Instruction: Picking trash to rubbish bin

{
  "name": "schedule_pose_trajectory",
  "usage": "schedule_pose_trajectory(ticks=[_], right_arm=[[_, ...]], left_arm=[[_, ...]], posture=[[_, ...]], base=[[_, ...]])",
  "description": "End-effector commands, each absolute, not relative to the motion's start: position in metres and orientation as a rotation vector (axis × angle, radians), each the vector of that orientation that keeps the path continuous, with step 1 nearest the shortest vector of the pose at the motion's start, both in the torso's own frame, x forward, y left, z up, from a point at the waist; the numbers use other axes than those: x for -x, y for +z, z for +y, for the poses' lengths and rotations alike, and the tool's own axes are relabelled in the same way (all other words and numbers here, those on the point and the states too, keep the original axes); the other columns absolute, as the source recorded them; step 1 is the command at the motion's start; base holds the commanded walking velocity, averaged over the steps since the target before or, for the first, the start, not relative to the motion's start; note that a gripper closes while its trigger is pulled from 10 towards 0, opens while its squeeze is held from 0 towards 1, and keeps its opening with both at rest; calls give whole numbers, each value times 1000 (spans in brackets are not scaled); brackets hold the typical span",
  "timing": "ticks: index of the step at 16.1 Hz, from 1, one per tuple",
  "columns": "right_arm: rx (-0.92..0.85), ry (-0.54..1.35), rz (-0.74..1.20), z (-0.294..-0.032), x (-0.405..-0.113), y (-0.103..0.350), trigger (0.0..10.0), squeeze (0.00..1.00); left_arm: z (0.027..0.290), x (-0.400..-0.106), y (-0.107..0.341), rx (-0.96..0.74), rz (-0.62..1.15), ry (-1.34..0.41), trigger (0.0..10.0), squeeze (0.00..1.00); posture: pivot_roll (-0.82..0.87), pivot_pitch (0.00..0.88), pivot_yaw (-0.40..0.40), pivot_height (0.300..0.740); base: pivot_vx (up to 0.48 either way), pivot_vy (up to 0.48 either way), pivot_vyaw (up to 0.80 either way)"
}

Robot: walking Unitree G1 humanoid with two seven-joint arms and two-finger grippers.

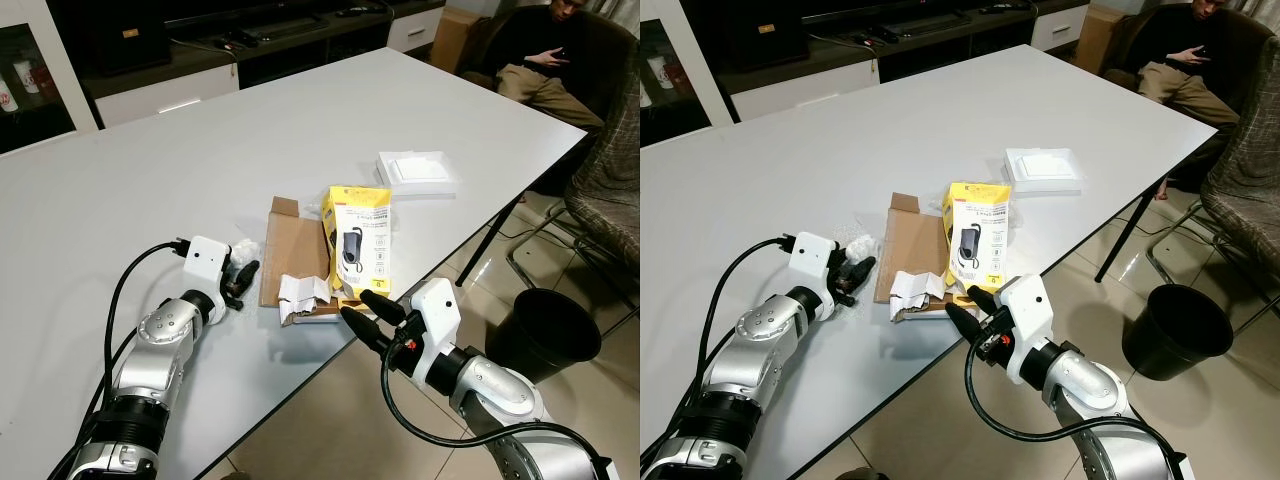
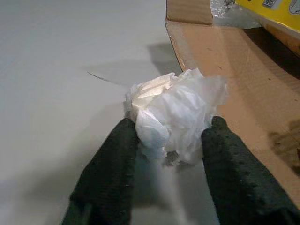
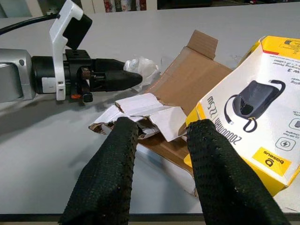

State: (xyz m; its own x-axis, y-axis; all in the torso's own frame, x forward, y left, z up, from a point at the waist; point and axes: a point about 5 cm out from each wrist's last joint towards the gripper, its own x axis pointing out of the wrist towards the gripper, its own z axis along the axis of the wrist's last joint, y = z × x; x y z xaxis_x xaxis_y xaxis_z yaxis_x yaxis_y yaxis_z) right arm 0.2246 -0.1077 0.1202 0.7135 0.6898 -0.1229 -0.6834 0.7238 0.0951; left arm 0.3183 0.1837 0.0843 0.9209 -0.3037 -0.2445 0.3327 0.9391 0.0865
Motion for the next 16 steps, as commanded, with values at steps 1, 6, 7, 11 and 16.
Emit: schedule_pose_trajectory(ticks=[1, 6, 7, 11, 16], right_arm=[[-36, 764, 147, -109, -225, 123, 10000, 0], [-35, 760, 146, -108, -225, 123, 10000, 0], [-35, 759, 146, -108, -225, 123, 10000, 0], [-33, 754, 139, -108, -227, 123, 10000, 0], [-27, 688, 103, -111, -249, 127, 10000, 0]], left_arm=[[181, -321, 87, -119, 219, -345, 0, 0], [180, -321, 87, -110, 215, -350, 0, 0], [180, -321, 88, -109, 214, -350, 0, 0], [183, -320, 88, -99, 208, -334, 0, 0], [193, -321, 95, -82, 174, -277, 0, 0]], posture=[[32, 30, -47, 740], [32, 29, -43, 740], [32, 29, -43, 740], [32, 29, -43, 740], [44, 24, -52, 740]], base=[[0, 0, 0], [0, 0, 0], [0, 0, 0], [0, 0, 0], [0, 0, 0]])
